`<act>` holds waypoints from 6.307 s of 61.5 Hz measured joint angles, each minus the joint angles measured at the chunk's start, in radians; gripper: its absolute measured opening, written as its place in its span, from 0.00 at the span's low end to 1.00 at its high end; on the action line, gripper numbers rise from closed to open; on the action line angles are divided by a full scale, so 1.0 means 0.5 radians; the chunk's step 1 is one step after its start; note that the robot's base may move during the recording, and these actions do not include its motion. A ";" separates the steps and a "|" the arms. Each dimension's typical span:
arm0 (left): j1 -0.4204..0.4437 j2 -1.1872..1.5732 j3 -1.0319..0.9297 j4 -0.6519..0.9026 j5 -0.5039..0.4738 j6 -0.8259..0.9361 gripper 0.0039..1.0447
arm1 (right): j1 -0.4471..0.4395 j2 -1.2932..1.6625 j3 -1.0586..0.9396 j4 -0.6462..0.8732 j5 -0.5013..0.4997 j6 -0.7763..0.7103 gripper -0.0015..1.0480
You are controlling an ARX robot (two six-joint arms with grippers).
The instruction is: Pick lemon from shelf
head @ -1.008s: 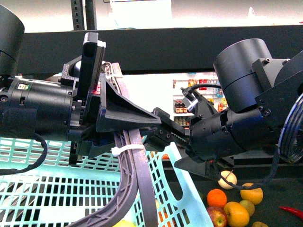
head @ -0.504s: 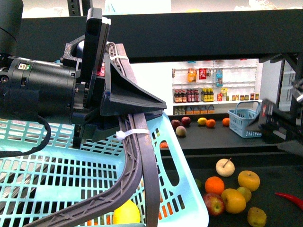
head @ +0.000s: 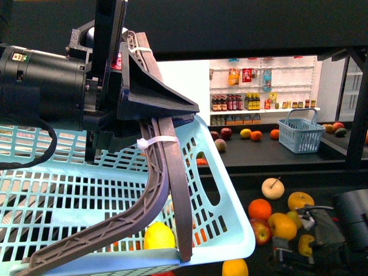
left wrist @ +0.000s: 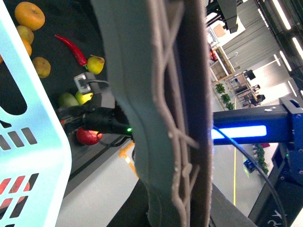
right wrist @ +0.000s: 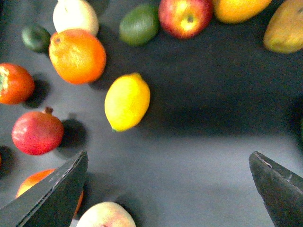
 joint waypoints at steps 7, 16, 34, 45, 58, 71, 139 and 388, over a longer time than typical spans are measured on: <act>0.000 0.000 0.000 0.000 0.001 -0.001 0.09 | 0.144 0.186 0.176 -0.035 0.038 0.045 0.98; 0.000 0.000 0.000 0.000 0.001 0.001 0.09 | 0.252 0.334 0.401 -0.117 0.101 0.076 0.98; 0.000 0.000 0.000 0.000 0.001 0.000 0.09 | 0.341 0.684 0.906 -0.343 0.357 0.079 0.98; 0.000 0.000 0.000 0.000 0.001 0.001 0.09 | 0.355 0.860 1.160 -0.459 0.420 0.080 0.98; 0.000 0.000 0.000 0.000 0.001 0.001 0.09 | 0.394 1.019 1.469 -0.603 0.483 0.077 0.98; 0.000 0.000 0.000 0.000 0.000 0.001 0.09 | 0.423 1.192 1.773 -0.751 0.539 0.045 0.98; 0.000 0.000 0.000 0.000 0.000 0.001 0.09 | -0.052 -0.598 0.062 -0.143 -0.002 -0.042 0.62; 0.037 0.090 -0.109 0.709 -0.193 -0.458 0.09 | -0.001 -4.671 -2.325 -0.853 0.522 -0.447 0.97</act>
